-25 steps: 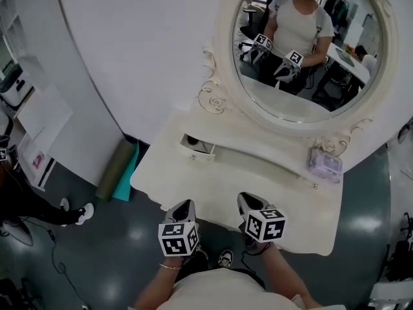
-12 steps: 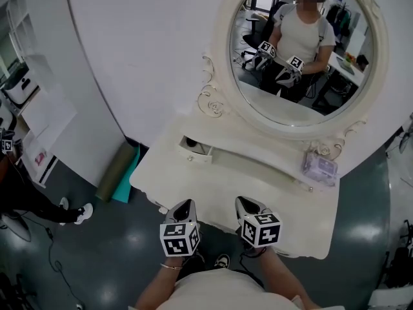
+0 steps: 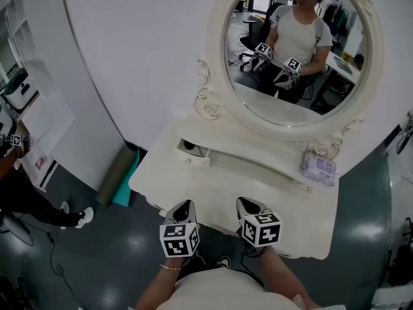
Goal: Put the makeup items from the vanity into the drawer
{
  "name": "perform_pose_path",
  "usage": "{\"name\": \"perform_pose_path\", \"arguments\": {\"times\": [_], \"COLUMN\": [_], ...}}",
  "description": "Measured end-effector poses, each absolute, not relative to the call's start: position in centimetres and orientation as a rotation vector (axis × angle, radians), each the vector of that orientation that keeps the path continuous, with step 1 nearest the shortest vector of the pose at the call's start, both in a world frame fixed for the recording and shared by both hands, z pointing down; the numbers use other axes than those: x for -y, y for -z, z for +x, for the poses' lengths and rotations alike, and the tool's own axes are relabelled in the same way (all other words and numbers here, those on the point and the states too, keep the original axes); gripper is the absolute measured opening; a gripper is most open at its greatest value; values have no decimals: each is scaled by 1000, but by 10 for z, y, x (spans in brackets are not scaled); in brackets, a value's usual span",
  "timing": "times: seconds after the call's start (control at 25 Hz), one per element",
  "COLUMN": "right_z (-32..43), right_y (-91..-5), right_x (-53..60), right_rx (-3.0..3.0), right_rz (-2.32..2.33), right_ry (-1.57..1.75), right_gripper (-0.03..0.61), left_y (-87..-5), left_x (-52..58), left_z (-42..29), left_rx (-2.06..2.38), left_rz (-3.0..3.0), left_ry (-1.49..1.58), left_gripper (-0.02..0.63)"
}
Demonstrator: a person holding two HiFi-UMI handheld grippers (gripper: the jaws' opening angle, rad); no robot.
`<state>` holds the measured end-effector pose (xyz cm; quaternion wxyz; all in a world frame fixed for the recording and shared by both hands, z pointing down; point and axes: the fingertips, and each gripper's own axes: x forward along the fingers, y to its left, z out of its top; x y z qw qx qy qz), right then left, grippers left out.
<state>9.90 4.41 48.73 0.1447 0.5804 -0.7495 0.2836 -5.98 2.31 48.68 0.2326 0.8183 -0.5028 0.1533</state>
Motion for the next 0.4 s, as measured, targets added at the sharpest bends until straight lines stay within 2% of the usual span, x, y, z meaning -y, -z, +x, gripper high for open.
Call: {"name": "perform_pose_path", "arguments": {"times": [0.4], "right_z": [101], "right_y": [-488], "right_x": [-42], "right_rx": [2156], "right_rz": [1654], "right_ry": [-803], "right_gripper": [17], "left_y": [-487], "left_x": [-23], "left_z": [-63], "left_rx": [1398], "left_rz": [2219], "left_ry": [-403], "left_gripper": [8]}}
